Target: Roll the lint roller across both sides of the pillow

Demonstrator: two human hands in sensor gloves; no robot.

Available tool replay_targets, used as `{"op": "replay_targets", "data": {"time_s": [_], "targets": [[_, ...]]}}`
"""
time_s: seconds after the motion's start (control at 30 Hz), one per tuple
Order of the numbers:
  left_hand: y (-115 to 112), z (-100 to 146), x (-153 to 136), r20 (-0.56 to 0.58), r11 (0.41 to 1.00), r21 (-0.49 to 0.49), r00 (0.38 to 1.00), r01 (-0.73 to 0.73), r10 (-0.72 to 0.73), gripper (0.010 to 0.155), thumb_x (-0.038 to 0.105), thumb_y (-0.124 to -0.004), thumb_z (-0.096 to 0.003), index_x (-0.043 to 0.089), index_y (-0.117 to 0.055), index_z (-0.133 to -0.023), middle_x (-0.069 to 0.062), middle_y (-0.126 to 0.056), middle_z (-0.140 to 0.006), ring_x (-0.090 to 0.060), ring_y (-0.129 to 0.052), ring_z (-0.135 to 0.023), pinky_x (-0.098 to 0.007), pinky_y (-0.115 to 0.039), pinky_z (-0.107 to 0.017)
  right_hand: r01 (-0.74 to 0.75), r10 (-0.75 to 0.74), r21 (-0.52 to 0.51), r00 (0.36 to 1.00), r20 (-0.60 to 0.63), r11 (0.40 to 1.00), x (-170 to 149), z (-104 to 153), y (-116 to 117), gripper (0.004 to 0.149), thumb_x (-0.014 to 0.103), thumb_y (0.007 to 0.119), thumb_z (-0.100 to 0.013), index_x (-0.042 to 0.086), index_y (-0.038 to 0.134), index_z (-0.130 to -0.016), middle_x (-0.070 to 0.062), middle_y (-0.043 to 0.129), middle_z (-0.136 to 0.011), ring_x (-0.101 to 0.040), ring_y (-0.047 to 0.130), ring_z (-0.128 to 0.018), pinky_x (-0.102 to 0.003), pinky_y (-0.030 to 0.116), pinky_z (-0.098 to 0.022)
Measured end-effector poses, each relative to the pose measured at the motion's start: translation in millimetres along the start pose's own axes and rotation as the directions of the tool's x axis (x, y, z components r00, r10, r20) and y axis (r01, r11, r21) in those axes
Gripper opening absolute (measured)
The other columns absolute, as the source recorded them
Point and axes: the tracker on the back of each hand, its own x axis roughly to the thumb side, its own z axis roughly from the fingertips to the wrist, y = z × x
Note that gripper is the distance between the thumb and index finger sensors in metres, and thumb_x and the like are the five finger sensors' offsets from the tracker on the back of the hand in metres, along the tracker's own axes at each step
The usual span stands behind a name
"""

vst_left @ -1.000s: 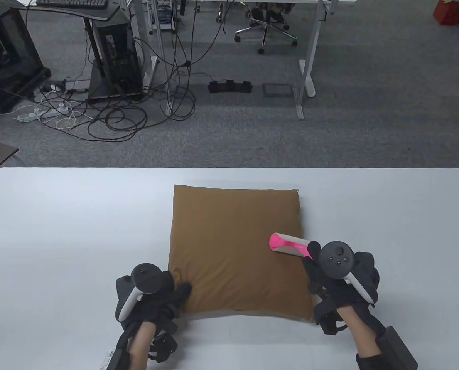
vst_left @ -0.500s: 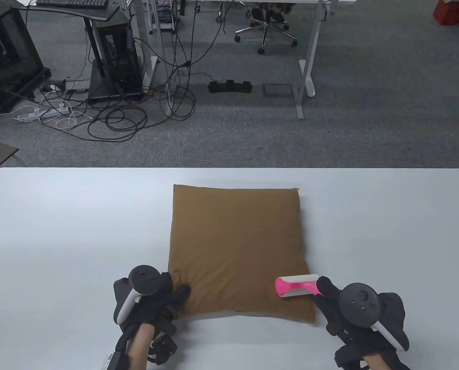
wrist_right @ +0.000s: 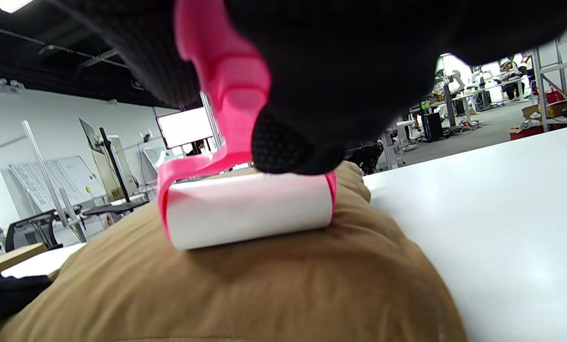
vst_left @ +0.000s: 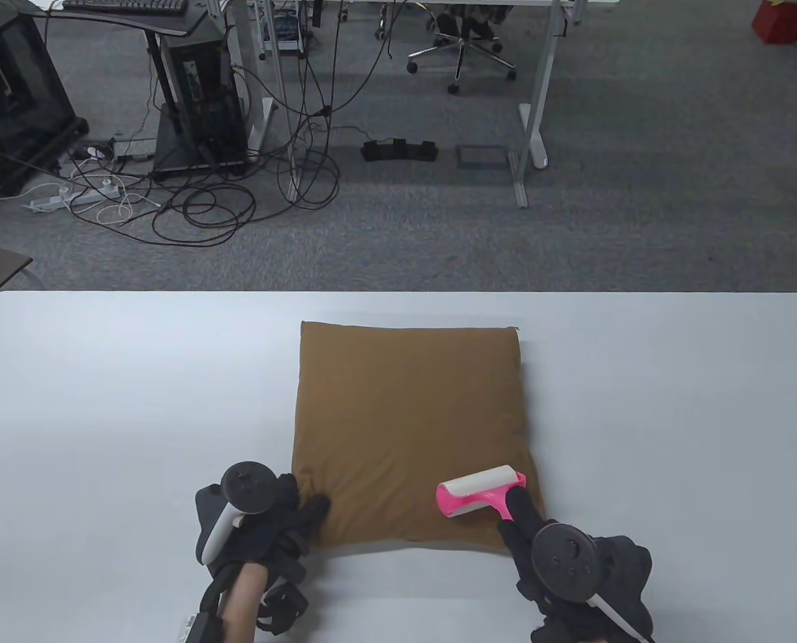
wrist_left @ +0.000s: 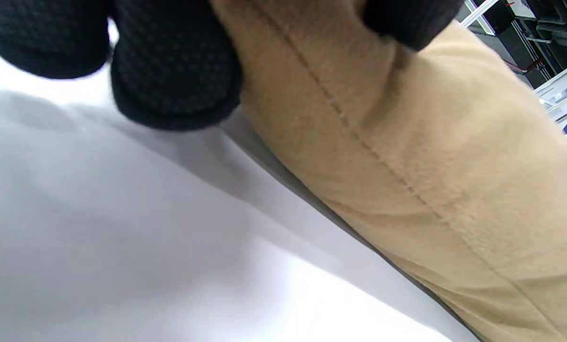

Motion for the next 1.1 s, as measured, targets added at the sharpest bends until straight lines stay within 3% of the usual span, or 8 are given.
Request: {"op": "replay_targets", "data": {"time_s": [0.3, 0.6, 0.87, 1.1], "targets": [[0.5, -0.1, 0.6, -0.002, 1.000, -0.003, 1.000, 0.012, -0.012, 0.087, 0.059, -0.066, -0.0509, 0.002, -0.035, -0.109, -0.021, -0.084, -0.083, -0.023, -0.099, -0.033, -0.053, -0.080, -0.038, 0.056, -0.057, 0.040, 0.998, 0.031, 0.998, 26.2, -47.6, 15.7, 0.060, 0.042, 0.068, -0.060, 0.006, 0.060, -0.107, -0.017, 0.099, -0.064, -0.017, 0.097, -0.024, -0.042, 0.085, -0.018], [0.5, 0.4, 1.3, -0.004, 1.000, -0.005, 1.000, 0.015, -0.015, 0.086, 0.059, -0.065, -0.0509, 0.002, -0.035, -0.109, -0.021, -0.084, -0.083, -0.023, -0.099, -0.033, -0.053, -0.080, -0.038, 0.121, -0.116, 0.097, 0.992, -0.054, 0.988, 35.8, -111.8, 35.3, 0.067, 0.042, 0.064, -0.062, 0.004, 0.042, -0.112, -0.022, 0.090, -0.076, -0.020, 0.097, -0.030, -0.044, 0.083, -0.022], [0.7, 0.1, 2.2, -0.008, 1.000, -0.015, 1.000, 0.012, -0.013, 0.087, 0.059, -0.065, -0.0511, 0.002, -0.035, -0.109, -0.022, -0.083, -0.083, -0.023, -0.099, -0.033, -0.054, -0.080, -0.038, 0.233, -0.211, 0.107, 0.960, -0.184, 0.967, 24.8, -167.6, 54.0, 0.065, 0.041, 0.060, -0.063, 0.014, 0.032, -0.115, -0.025, 0.080, -0.086, -0.021, 0.095, -0.032, -0.044, 0.082, -0.023], [0.7, 0.5, 2.6, -0.013, 1.000, -0.022, 1.000, 0.002, -0.002, 0.087, 0.059, -0.065, -0.0512, 0.002, -0.034, -0.109, -0.022, -0.082, -0.085, -0.024, -0.099, -0.035, -0.054, -0.080, -0.039, 0.194, -0.160, 0.126, 0.957, -0.243, 0.973, 28.6, -205.7, 61.4, 0.061, 0.038, 0.059, -0.063, 0.019, 0.031, -0.114, -0.026, 0.080, -0.088, -0.021, 0.095, -0.031, -0.045, 0.082, -0.023]]}}
